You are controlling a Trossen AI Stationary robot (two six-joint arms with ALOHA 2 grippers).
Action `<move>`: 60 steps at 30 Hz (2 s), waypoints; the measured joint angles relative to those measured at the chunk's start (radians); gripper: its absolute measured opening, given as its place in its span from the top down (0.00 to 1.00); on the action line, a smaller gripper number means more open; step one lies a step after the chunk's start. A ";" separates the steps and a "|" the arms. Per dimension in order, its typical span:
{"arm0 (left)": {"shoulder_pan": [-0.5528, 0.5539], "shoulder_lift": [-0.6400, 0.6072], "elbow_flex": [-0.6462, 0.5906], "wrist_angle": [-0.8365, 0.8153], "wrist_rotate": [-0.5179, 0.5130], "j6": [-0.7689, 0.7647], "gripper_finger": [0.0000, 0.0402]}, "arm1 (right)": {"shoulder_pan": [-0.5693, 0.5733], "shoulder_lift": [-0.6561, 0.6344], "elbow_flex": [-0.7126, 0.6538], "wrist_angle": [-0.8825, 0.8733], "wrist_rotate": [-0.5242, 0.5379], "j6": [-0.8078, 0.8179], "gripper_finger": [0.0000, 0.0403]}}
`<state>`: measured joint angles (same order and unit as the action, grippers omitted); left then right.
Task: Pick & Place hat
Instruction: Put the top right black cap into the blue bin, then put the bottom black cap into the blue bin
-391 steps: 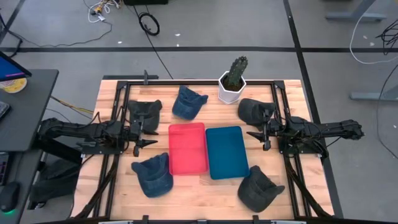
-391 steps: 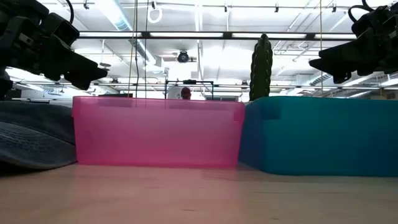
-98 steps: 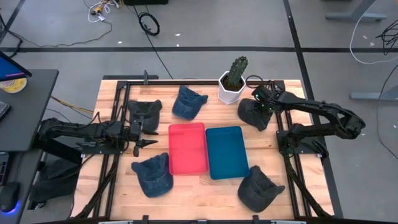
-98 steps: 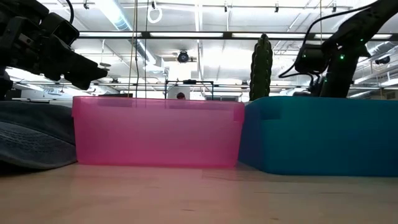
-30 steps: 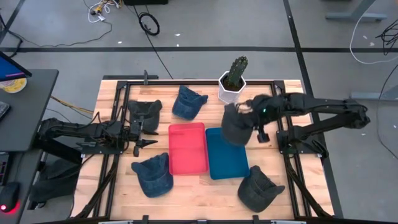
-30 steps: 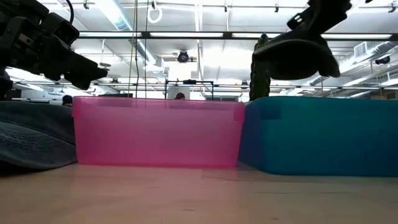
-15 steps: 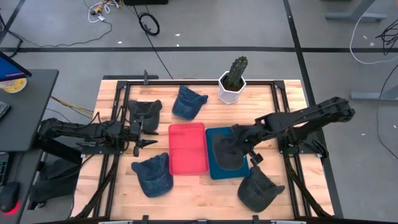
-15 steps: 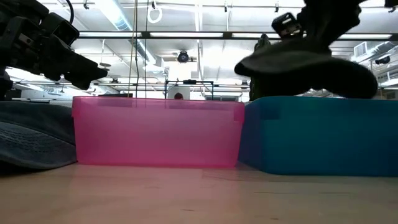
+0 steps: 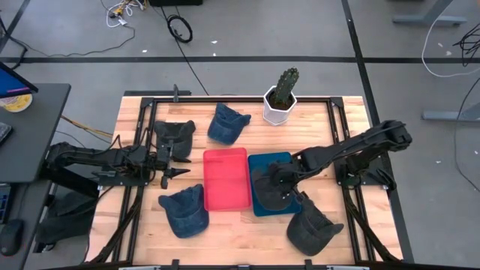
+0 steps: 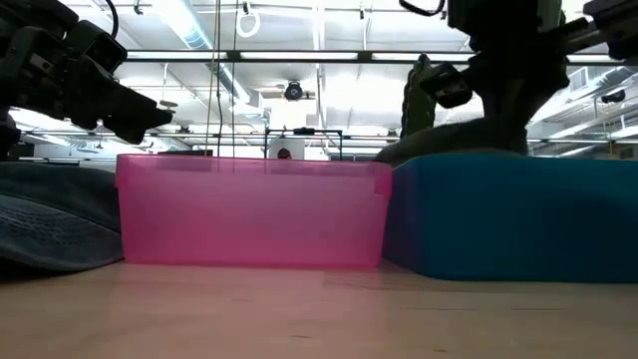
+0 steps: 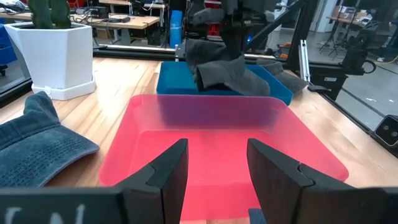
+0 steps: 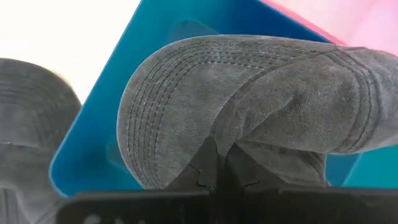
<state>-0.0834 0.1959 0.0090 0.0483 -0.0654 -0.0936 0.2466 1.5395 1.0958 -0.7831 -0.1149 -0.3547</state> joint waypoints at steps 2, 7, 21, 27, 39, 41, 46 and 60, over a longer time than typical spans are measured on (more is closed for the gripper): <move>0.000 0.000 0.000 0.000 0.000 0.000 0.58 | 0.000 0.013 0.000 0.009 -0.003 0.006 1.00; 0.000 0.000 0.000 0.000 0.000 0.000 0.58 | 0.000 0.050 0.000 0.019 -0.007 0.048 0.99; 0.000 0.000 0.000 0.000 0.000 0.000 0.58 | -0.004 0.090 0.000 0.031 0.042 0.066 0.86; 0.000 0.000 0.000 0.000 0.000 0.000 0.58 | -0.018 0.087 0.000 0.019 0.076 0.138 0.71; 0.000 0.000 0.000 0.000 0.000 0.000 0.58 | -0.014 0.083 0.156 -0.185 0.072 0.346 0.38; 0.000 0.000 0.000 0.000 0.000 0.000 0.58 | -0.014 0.082 0.209 -0.241 0.072 0.482 0.36; 0.000 0.000 0.000 0.000 0.000 0.000 0.58 | -0.004 0.081 0.268 -0.332 0.065 0.817 0.35; 0.000 0.000 0.000 0.000 0.000 0.000 0.58 | 0.268 0.068 0.269 -0.366 0.110 1.320 0.35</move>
<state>-0.0837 0.1963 0.0090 0.0479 -0.0654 -0.0933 0.5143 1.6077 1.3647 -1.1492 -0.0049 0.9657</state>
